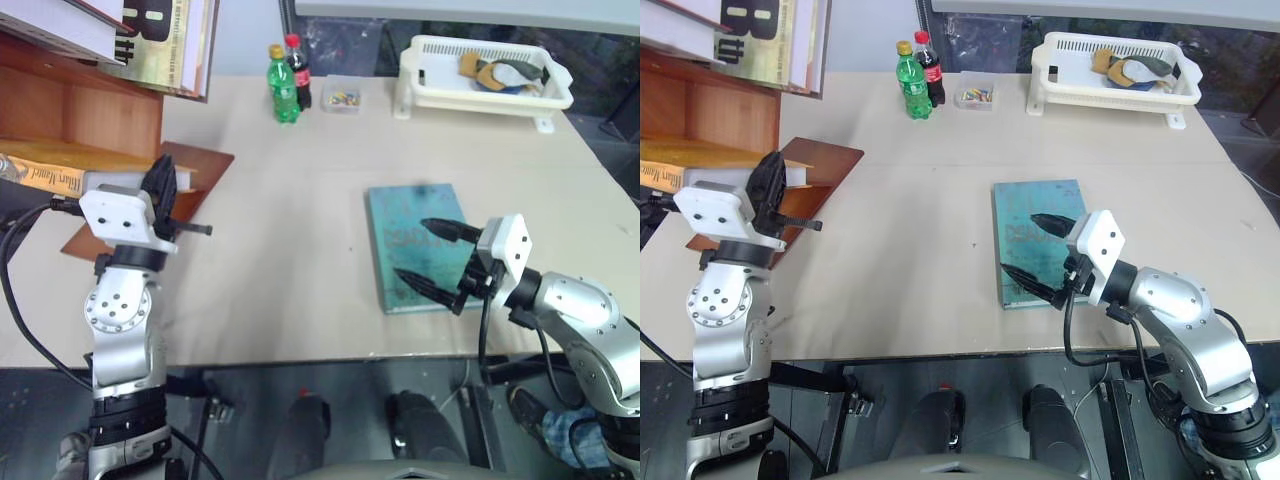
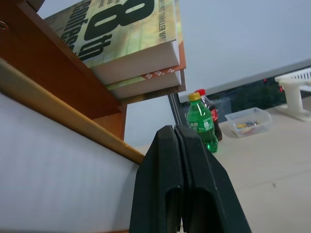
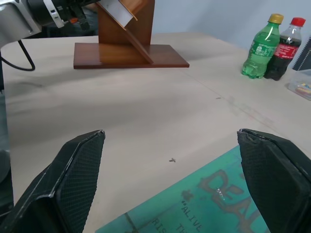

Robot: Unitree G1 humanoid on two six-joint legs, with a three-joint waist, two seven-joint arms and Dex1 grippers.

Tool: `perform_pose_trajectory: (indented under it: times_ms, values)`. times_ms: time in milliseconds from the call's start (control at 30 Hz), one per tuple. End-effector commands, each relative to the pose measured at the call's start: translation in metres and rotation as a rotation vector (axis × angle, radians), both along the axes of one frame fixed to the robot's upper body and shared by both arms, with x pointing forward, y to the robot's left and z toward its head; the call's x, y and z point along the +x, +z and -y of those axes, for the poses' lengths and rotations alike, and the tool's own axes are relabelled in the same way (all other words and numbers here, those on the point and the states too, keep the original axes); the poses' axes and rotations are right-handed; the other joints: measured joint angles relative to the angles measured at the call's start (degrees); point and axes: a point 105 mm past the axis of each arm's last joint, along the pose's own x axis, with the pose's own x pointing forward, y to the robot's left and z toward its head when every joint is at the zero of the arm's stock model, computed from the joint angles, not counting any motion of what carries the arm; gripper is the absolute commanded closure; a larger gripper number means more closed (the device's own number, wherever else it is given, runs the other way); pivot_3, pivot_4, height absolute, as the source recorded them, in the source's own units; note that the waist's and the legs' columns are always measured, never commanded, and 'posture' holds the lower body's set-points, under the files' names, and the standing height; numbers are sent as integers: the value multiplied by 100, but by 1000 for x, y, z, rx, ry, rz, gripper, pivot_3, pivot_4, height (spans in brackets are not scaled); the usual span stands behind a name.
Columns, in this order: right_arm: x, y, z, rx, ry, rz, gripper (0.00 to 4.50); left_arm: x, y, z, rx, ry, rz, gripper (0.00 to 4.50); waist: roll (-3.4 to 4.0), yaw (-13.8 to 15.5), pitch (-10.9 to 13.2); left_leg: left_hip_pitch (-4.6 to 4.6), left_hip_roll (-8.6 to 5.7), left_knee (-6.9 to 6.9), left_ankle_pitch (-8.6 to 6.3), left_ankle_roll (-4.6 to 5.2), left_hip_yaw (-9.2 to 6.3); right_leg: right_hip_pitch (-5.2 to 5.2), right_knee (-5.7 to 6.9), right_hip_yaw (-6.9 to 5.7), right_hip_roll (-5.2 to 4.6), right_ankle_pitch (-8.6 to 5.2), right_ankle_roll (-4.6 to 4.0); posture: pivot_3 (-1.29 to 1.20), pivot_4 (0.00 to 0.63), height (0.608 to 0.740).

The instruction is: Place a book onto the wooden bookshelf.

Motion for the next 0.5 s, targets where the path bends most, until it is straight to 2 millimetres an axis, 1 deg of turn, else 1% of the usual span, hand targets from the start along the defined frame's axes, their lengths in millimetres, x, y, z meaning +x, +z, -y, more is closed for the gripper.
perform_pose_trajectory:
  times_ms: [33,167,200,300,333,400,433,467,500]
  values:
    - [-2,17,1,29,-8,60,0,-4,1,-2,10,-28,-10,4428,0,1,0,0,1,0,0,0,-2,0,1,-1,1,0,-1,0,150,740]
    - [-2,16,3,33,-21,48,0,-9,-21,31,53,-226,-115,4428,0,12,0,-3,0,-1,0,0,2,0,-5,1,-4,-13,-23,0,150,740]
    - [-2,16,4,34,-24,46,0,-10,-25,37,62,-260,-137,4428,0,23,0,-7,-3,-1,0,0,2,0,-6,1,-8,-10,-27,0,150,740]
    - [-2,15,6,29,-40,43,0,-13,-38,55,55,-400,-212,3715,-1,50,1,-12,-5,0,0,0,-1,0,-13,-3,-11,-7,-34,0,150,740]
    - [-2,14,8,22,-47,41,0,-14,-43,61,45,-455,-247,3207,-1,53,1,-12,-5,0,0,0,-1,0,-13,-4,-11,-7,-34,0,150,740]
    - [-2,13,11,8,-59,37,0,-16,-50,68,24,-522,-296,2299,-1,41,1,-12,-5,-1,0,0,-2,0,-13,-5,-11,-13,-25,0,150,740]
    - [-3,9,19,-21,-78,31,0,-18,-55,71,16,-569,-339,1866,0,36,1,-12,-4,-1,0,0,-2,0,-13,-5,-11,-14,-24,0,150,740]
    - [-4,5,28,-53,-102,19,0,-21,-60,71,9,-604,-378,1676,0,36,1,-12,-4,-2,0,0,-2,0,-13,-5,-11,-15,-23,0,150,740]
    - [-5,1,36,-82,-124,7,0,-23,-63,69,5,-628,-414,1183,1,37,2,-12,-4,-3,0,0,-2,0,-13,-5,-11,-15,-23,0,150,740]
